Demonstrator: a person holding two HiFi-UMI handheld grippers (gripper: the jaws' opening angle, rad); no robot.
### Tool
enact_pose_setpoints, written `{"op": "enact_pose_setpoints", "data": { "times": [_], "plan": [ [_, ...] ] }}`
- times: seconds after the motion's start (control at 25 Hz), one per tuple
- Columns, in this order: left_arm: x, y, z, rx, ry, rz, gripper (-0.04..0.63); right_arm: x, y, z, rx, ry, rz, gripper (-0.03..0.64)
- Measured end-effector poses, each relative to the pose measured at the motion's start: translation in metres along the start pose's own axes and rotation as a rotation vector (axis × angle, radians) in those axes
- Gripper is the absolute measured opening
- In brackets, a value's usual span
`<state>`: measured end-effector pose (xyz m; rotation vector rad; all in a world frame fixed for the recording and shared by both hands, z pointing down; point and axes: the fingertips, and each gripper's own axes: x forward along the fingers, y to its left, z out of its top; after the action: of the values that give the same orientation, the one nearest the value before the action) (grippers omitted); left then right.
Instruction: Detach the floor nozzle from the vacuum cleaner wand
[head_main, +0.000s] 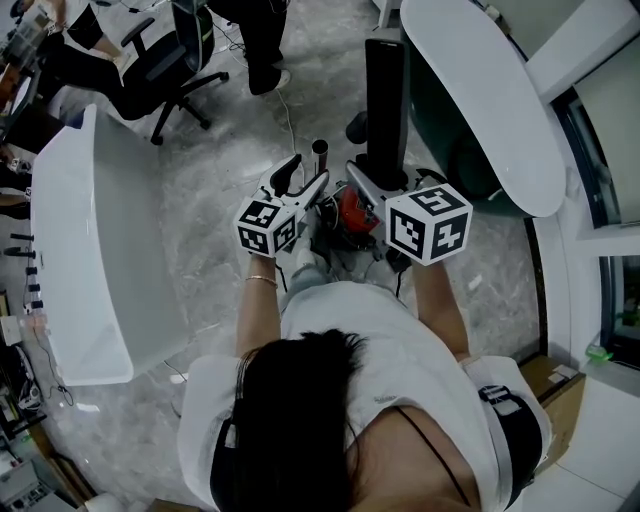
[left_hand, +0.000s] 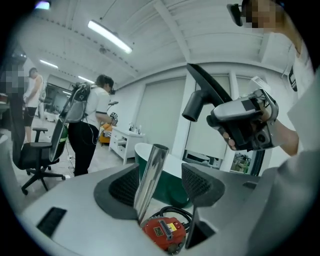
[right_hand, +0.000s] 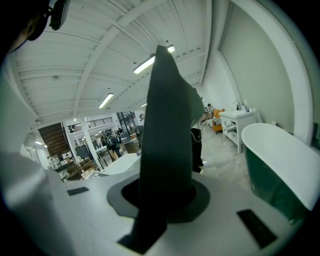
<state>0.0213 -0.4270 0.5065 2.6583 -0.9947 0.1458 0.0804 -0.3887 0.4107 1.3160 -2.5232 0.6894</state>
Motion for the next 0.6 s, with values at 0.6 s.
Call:
{"op": "enact_pose_setpoints", "data": {
  "times": [0.6],
  "plan": [
    [-0.026, -0.045, 0.038, -0.011, -0.053, 0.086, 0.241, -0.023, -0.006, -0.019, -0.007, -0.005, -0.050, 0.083]
  ]
}}
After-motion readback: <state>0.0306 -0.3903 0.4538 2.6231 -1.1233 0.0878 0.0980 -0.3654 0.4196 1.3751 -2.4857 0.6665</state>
